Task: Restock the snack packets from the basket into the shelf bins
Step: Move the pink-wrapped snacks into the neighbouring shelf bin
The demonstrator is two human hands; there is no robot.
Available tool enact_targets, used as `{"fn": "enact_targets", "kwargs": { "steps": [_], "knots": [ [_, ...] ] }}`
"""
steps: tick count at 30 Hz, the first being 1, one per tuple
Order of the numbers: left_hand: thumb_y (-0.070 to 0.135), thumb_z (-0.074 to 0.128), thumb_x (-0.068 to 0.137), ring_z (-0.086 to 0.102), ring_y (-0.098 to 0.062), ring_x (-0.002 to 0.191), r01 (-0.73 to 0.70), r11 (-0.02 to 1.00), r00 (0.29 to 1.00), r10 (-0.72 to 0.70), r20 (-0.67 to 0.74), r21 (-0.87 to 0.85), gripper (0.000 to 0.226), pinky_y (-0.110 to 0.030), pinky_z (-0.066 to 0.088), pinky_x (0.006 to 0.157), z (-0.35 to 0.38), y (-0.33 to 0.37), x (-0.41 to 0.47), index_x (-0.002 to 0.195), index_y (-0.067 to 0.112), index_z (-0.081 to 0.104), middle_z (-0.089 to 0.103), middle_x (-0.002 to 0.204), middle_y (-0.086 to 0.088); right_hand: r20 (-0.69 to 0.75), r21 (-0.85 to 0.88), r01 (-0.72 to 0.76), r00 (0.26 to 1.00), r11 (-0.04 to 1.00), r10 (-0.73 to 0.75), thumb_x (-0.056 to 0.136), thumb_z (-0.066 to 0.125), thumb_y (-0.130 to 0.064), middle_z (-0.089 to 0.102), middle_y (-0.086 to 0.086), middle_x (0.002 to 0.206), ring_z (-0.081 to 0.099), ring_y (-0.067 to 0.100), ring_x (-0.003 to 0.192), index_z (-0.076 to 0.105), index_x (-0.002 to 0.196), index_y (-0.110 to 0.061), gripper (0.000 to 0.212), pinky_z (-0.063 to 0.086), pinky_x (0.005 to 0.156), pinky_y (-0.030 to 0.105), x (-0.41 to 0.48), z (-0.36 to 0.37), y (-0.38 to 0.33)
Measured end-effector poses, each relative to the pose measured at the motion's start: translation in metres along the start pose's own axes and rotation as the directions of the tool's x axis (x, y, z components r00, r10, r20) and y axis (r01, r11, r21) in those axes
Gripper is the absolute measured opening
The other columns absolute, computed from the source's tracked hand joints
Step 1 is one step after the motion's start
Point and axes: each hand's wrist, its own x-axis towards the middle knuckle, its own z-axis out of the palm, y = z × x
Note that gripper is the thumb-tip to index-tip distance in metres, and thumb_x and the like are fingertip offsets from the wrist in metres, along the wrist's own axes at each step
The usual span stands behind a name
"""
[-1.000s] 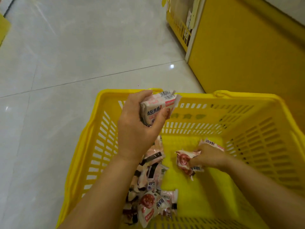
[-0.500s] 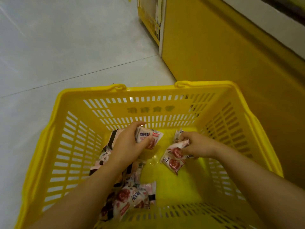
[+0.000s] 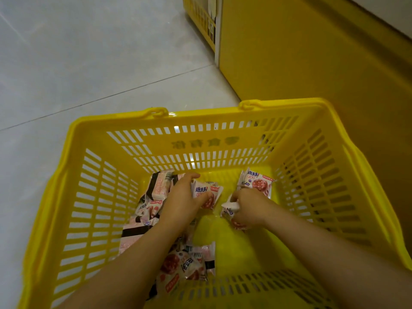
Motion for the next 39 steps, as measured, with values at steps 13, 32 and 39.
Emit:
{"fn": "enact_targets", "kwargs": {
  "steps": [13, 32, 39],
  "knots": [
    [0.032, 0.066, 0.088, 0.059, -0.026, 0.110, 0.044, 0.991, 0.996, -0.052, -0.066, -0.125, 0.050, -0.047, 0.052, 0.089, -0.014, 0.001, -0.001, 0.133, 0.028, 0.044, 0.058, 0.126, -0.004, -0.158, 0.008, 0.068, 0.985, 0.998, -0.066, 0.098, 0.047, -0.026, 0.049, 0.012, 0.133, 0.044, 0.030, 0.125, 0.047, 0.133, -0.014, 0.038, 0.042, 0.099, 0.040, 0.005, 0.023, 0.003],
    [0.024, 0.070, 0.086, 0.056, 0.001, 0.093, -0.052, 0.980, 0.996, 0.037, -0.079, -0.190, 0.053, -0.010, 0.049, 0.072, 0.009, 0.012, 0.015, 0.133, 0.026, 0.045, 0.056, 0.124, 0.004, -0.169, -0.424, 0.361, 0.869, 0.831, -0.464, 0.085, 0.062, -0.040, 0.045, 0.000, 0.125, 0.041, 0.022, 0.119, 0.047, 0.131, -0.026, 0.051, 0.036, 0.097, 0.034, -0.002, 0.032, 0.022],
    [0.023, 0.070, 0.086, 0.049, -0.015, 0.117, -0.118, 0.993, 0.983, 0.113, 0.147, 0.023, 0.058, -0.019, 0.036, 0.090, 0.031, 0.003, 0.010, 0.138, 0.022, 0.043, 0.045, 0.135, -0.001, -0.154, -0.429, 0.243, 0.929, 0.870, -0.335, 0.088, 0.056, -0.033, 0.043, 0.001, 0.138, 0.041, 0.022, 0.127, 0.035, 0.137, -0.023, 0.055, 0.039, 0.098, 0.034, -0.004, 0.035, 0.034]
  ]
}}
